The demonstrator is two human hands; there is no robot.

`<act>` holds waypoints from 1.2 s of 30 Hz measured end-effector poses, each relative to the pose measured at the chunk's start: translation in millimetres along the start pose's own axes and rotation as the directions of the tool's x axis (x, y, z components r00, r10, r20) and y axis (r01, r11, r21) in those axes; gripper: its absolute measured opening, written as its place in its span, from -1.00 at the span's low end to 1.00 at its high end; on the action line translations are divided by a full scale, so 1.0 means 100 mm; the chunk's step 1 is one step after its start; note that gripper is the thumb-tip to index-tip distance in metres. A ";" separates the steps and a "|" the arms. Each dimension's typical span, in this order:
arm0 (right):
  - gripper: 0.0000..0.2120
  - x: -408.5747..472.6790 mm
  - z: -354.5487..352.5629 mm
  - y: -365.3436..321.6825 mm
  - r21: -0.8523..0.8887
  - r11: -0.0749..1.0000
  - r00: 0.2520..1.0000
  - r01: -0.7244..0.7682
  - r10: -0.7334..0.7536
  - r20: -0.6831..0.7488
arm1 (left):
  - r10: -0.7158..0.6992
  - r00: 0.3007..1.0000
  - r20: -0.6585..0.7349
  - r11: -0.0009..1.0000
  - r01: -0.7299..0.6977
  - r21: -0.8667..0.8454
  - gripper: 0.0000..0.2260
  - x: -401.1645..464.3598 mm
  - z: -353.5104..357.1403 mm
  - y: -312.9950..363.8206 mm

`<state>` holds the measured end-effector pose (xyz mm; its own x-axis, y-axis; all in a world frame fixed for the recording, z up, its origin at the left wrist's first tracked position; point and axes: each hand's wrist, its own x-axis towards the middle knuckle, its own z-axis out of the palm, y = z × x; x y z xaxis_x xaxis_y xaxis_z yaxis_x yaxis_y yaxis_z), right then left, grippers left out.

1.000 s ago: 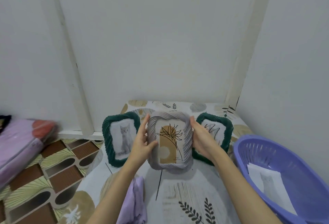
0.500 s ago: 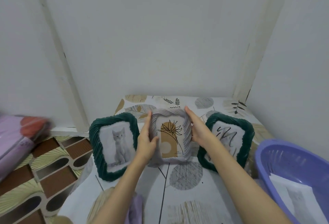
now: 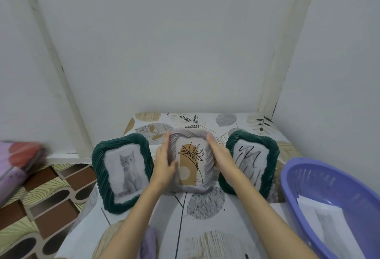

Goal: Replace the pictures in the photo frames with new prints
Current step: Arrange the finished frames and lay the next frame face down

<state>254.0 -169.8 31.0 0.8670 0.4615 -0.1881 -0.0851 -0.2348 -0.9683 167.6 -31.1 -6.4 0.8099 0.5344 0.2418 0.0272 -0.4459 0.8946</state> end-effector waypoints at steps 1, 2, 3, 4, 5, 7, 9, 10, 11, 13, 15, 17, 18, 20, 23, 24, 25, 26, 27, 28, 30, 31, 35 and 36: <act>-0.10 -0.10 -0.04 0.03 -0.051 0.998 0.999 0.035 -0.036 -0.004 | 0.018 0.999 -0.035 0.999 -0.017 0.048 -0.23 -0.02 0.01 0.03; -0.14 -0.21 -0.07 0.06 -0.098 0.993 0.998 0.067 -0.069 -0.010 | 0.060 0.994 -0.087 0.993 -0.051 0.111 -0.25 -0.05 0.03 0.05; -0.24 -0.31 -0.13 0.09 -0.149 0.984 0.995 0.096 -0.099 -0.019 | 0.131 0.981 -0.142 0.979 -0.106 0.172 -0.28 -0.09 0.08 0.08; -0.34 -0.39 -0.18 0.15 -0.198 0.970 0.988 0.139 -0.148 -0.032 | 0.212 0.959 -0.186 0.961 -0.170 0.219 -0.34 -0.15 0.13 0.12; -0.44 -0.45 -0.26 0.20 -0.246 0.951 0.975 0.186 -0.209 -0.070 | 0.290 0.932 -0.217 0.941 -0.235 0.245 -0.40 -0.21 0.20 0.18; -0.66 -0.59 -0.42 0.24 -0.299 0.911 0.914 0.283 -0.350 -0.204 | 0.403 0.889 -0.217 0.905 -0.351 0.242 -0.51 -0.29 0.37 0.31; -0.77 -0.67 -0.59 0.25 -0.308 0.891 0.819 0.333 -0.436 -0.374 | 0.434 0.890 -0.138 0.895 -0.409 0.180 -0.60 -0.33 0.56 0.44; -0.78 -0.68 -0.67 0.25 -0.324 0.878 0.750 0.353 -0.473 -0.462 | 0.418 0.905 -0.076 0.904 -0.407 0.132 -0.62 -0.33 0.66 0.50; -0.76 -0.68 -0.75 0.25 -0.357 0.860 0.673 0.366 -0.509 -0.536 | 0.377 0.926 -0.006 0.924 -0.375 0.072 -0.61 -0.32 0.75 0.57; -0.62 -0.62 -0.88 0.23 -0.434 0.841 0.579 0.324 -0.539 -0.612 | 0.239 0.962 0.132 0.971 -0.237 -0.033 -0.54 -0.31 0.91 0.73; -0.43 -0.51 -1.00 0.25 -0.440 0.874 0.667 0.204 -0.453 -0.591 | 0.105 0.969 0.225 0.992 -0.085 -0.097 -0.46 -0.28 1.01 0.89; -0.29 -0.42 -1.09 0.27 -0.409 0.906 0.803 0.108 -0.322 -0.501 | 0.020 0.954 0.299 0.992 0.017 -0.122 -0.42 -0.24 1.07 0.99; -0.25 -0.40 -1.13 0.28 -0.402 0.910 0.843 0.102 -0.294 -0.451 | 0.000 0.946 0.324 0.991 0.044 -0.128 -0.40 -0.23 1.09 1.03; -0.25 -0.41 -1.17 0.28 -0.390 0.913 0.871 0.122 -0.287 -0.399 | -0.020 0.941 0.337 0.990 0.066 -0.126 -0.39 -0.23 1.10 1.05; -0.31 -0.52 -1.21 0.26 -0.389 0.905 0.840 0.171 -0.340 -0.423 | -0.030 0.945 0.325 0.990 0.072 -0.118 -0.40 -0.31 1.05 1.06; -0.32 -0.56 -1.23 0.27 -0.385 0.902 0.826 0.195 -0.363 -0.432 | -0.031 0.947 0.319 0.990 0.073 -0.121 -0.38 -0.34 1.02 1.04; -0.32 -0.60 -1.24 0.28 -0.375 0.901 0.815 0.218 -0.380 -0.438 | -0.034 0.952 0.305 0.989 0.076 -0.126 -0.37 -0.38 0.98 1.04; -0.31 -0.65 -1.26 0.28 -0.361 0.903 0.811 0.234 -0.386 -0.440 | -0.038 0.957 0.286 0.985 0.084 -0.151 -0.37 -0.43 0.93 1.03; -0.32 -0.70 -1.27 0.29 -0.350 0.906 0.815 0.239 -0.382 -0.434 | -0.045 0.964 0.262 0.978 0.095 -0.184 -0.39 -0.48 0.88 1.02; -0.33 -0.77 -1.27 0.29 -0.335 0.911 0.827 0.240 -0.373 -0.421 | -0.052 0.972 0.231 0.970 0.104 -0.220 -0.43 -0.53 0.81 1.01; -0.36 -0.91 -1.27 0.29 -0.306 0.921 0.862 0.240 -0.347 -0.370 | -0.068 0.980 0.187 0.952 0.120 -0.280 -0.53 -0.66 0.67 0.99; -0.38 -0.99 -1.25 0.29 -0.309 0.922 0.881 0.231 -0.334 -0.336 | -0.069 0.980 0.185 0.943 0.125 -0.307 -0.57 -0.73 0.59 0.99; -0.44 -1.22 -1.06 0.28 -0.396 0.888 0.887 0.236 -0.363 -0.285 | -0.042 0.988 0.149 0.940 0.090 -0.328 -0.63 -1.03 0.34 0.91; -0.46 -1.28 -0.99 0.27 -0.416 0.868 0.857 0.272 -0.415 -0.306 | -0.030 0.991 0.130 0.947 0.070 -0.314 -0.63 -1.10 0.29 0.89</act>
<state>189.8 -319.5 45.6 0.9284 0.2314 0.2907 0.3660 -0.4343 -0.8231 97.8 -150.5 35.6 0.8782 0.4496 0.1635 -0.1015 -0.1589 0.9821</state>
